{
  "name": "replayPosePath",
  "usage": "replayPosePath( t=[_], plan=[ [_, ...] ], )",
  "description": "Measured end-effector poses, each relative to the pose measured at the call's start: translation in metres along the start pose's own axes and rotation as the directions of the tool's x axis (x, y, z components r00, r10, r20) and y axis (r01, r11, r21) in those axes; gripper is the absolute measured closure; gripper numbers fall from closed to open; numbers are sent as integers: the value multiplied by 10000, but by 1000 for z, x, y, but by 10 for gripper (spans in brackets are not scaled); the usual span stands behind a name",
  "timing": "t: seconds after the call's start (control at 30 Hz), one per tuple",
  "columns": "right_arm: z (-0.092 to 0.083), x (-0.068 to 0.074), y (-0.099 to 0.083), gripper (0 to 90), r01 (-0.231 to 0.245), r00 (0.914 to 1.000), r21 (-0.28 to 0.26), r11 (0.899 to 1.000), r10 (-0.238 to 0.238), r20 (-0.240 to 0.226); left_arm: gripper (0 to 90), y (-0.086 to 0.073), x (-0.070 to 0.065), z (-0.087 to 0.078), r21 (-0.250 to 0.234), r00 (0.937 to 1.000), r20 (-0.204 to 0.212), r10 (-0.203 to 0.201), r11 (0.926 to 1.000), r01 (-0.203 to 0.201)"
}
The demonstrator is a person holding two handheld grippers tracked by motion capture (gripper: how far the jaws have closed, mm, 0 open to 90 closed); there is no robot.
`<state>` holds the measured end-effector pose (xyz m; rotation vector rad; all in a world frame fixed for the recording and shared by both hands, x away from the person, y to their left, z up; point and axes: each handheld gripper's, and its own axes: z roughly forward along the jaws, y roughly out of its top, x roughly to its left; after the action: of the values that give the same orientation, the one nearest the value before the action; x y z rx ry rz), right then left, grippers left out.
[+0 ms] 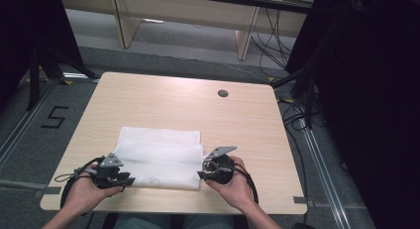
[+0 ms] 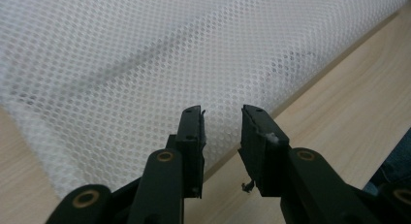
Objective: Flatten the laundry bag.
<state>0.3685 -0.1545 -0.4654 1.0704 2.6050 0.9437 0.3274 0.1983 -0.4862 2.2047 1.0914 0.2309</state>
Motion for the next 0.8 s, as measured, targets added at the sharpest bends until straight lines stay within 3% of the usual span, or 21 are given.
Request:
replayPosePath(
  t=[0.07,0.13,0.27,0.3,0.33,0.4,0.47,0.8],
  plan=[
    [-1,-1,0,628,-233,9997,-30,9997,233,-23,703,0,0,1,-24,10000,-35,-26,10000,26],
    [-3,-5,1,628,-174,9998,22,9998,174,32,704,1,0,-2,83,9997,124,197,9998,-198],
    [0,-9,2,624,-134,9991,-189,9997,141,394,703,-2,1,-2,-93,9999,43,111,9999,-111],
    [0,-10,3,622,-235,9990,-108,9997,239,383,702,-4,3,-3,-76,9999,159,-44,10000,45],
    [-1,-9,3,621,-392,9989,-80,9992,394,261,701,-4,4,-3,-149,9999,21,-156,9998,156],
    [0,-10,3,619,-287,9990,-147,9995,292,331,699,-4,6,-4,-120,10000,40,-56,9999,57],
    [0,-12,3,610,-215,9994,44,9998,213,279,692,-4,7,-3,-167,9996,-9,-265,9995,265],
    [-2,-20,2,589,-374,9988,-87,9993,377,326,687,-2,3,-1,-131,9998,144,-100,9999,102]
  ],
)
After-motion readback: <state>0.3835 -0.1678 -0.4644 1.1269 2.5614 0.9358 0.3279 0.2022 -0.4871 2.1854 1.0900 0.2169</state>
